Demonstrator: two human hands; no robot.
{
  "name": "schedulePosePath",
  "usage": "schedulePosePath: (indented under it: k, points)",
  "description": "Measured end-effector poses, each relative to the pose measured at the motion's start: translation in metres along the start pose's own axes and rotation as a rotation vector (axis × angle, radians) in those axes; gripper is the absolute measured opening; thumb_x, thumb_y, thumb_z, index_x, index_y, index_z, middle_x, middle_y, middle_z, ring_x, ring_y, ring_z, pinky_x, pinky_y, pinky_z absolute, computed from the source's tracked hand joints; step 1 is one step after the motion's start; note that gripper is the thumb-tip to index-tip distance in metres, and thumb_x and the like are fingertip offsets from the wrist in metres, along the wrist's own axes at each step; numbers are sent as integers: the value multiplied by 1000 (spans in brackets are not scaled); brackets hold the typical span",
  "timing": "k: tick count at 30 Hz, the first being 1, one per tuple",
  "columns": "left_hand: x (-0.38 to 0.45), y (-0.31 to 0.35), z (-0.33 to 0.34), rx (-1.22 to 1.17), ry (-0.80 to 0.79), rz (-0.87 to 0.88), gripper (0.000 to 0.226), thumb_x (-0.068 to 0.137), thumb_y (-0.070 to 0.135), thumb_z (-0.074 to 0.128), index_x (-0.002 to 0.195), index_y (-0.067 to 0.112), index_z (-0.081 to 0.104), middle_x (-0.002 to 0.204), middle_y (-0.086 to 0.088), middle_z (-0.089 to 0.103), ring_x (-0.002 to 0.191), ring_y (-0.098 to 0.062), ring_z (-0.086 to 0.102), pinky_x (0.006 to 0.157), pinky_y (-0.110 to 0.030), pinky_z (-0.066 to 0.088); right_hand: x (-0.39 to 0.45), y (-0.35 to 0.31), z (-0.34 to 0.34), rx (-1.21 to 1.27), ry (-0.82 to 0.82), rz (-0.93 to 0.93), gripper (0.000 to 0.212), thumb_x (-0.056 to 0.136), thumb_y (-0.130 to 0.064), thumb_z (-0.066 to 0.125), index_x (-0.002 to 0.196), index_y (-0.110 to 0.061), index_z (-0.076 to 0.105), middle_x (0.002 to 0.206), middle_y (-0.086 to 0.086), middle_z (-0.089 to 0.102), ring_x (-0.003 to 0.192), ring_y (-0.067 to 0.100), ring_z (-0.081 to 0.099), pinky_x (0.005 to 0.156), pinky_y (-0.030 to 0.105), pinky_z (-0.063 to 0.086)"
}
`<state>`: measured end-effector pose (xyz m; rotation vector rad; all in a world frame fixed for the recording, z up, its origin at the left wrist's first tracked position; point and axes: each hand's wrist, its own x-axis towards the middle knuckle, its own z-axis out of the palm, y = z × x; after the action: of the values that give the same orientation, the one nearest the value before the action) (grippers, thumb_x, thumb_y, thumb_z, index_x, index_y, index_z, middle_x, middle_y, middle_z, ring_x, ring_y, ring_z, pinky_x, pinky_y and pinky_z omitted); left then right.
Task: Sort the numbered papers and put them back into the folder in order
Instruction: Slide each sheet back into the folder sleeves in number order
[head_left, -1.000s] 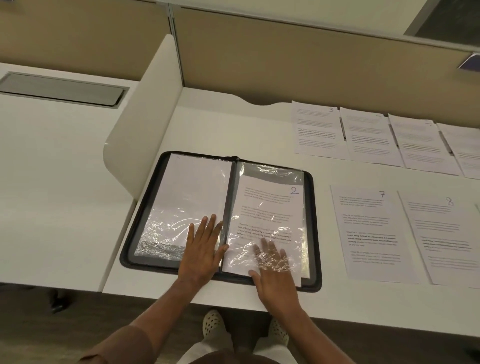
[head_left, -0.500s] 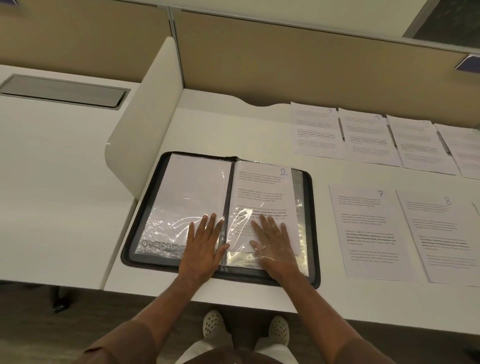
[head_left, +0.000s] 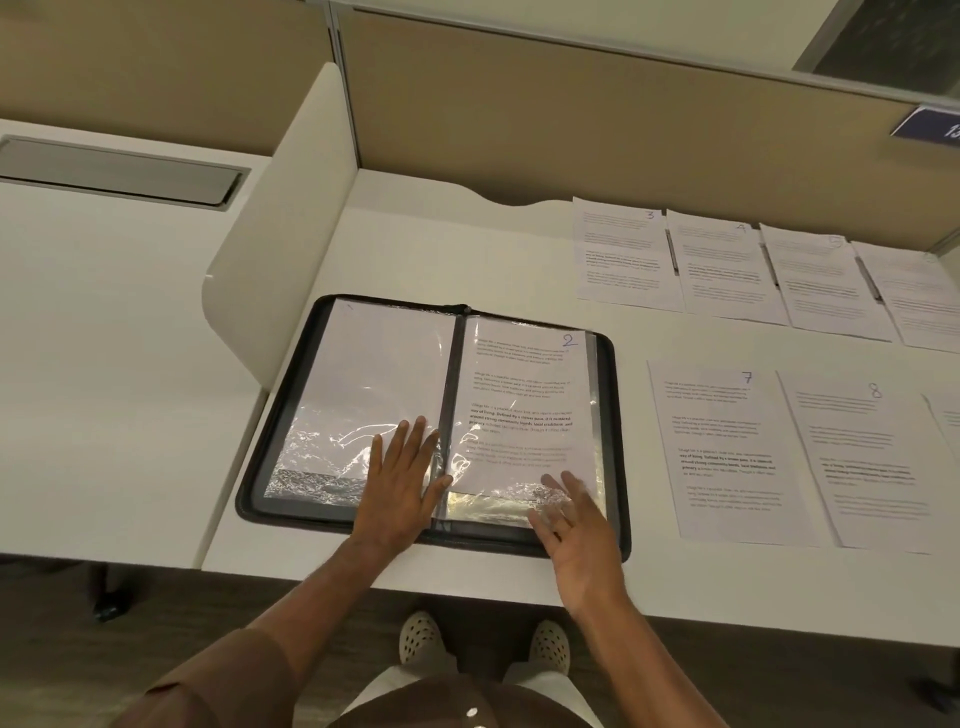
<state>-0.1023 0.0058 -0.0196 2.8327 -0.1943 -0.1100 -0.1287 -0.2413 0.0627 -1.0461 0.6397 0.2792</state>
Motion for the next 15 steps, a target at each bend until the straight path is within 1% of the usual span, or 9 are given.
schedulePosePath:
  k: [1,2,4,7,9,10,11,12,15]
  points:
    - [0,0,-1,-10,4,8,73,103,63,8,162,20,6,169,-4,-10,156,-24,-6,122,-60,9,1,-5,-2,116,56,54,44,93,-36,65,133,-17,60,129,10,69,122,29,63,106,46,49]
    - [0,1,-3,-15,3,23,76,102,65,10,162,20,4,169,-5,-11,156,-25,-8,122,-60,6,0,-9,-3,154,97,86,39,100,-35,56,132,-13,62,124,13,71,119,32,65,105,46,50]
    - [-1,7,-8,19,-5,103,87,97,74,16,162,19,-1,168,-9,-15,155,-29,-11,122,-62,-2,-2,-14,1,126,142,116,39,106,-34,45,128,-8,65,120,16,72,115,34,67,102,44,51]
    - [-1,28,-15,42,-36,313,104,88,86,30,162,19,-3,168,-9,-15,155,-29,-12,122,-62,-5,-8,-17,13,28,114,97,40,108,-33,41,124,-6,66,115,15,74,109,33,71,101,46,53]
    - [2,45,-11,13,-45,372,109,86,86,37,162,20,-3,169,-6,-14,156,-26,-12,123,-57,-6,-14,-20,23,-65,99,62,39,108,-33,41,121,-8,68,113,12,75,106,30,72,99,44,54]
    - [3,52,-6,-4,-44,369,106,87,83,38,162,20,-3,169,-5,-12,156,-24,-10,124,-54,-4,-17,-23,27,-112,85,43,38,108,-33,41,119,-9,69,112,10,76,105,28,73,98,42,54]
    - [3,58,-1,-26,-31,353,100,91,78,37,162,19,-1,170,-5,-6,156,-23,-5,125,-54,1,-21,-25,32,-152,65,23,37,108,-32,42,118,-11,70,111,9,76,104,26,73,97,41,54]
    - [4,63,3,-61,-10,330,92,95,72,36,162,18,5,170,-6,4,156,-24,5,125,-54,10,-22,-26,35,-206,53,3,36,108,-32,43,117,-12,71,110,7,77,103,23,74,95,39,55]
    - [6,74,4,-185,91,271,66,104,51,34,156,10,31,158,-10,40,145,-27,41,114,-54,39,-28,-32,41,-351,14,-36,36,106,-36,45,115,-13,72,106,3,78,98,18,75,88,32,58]
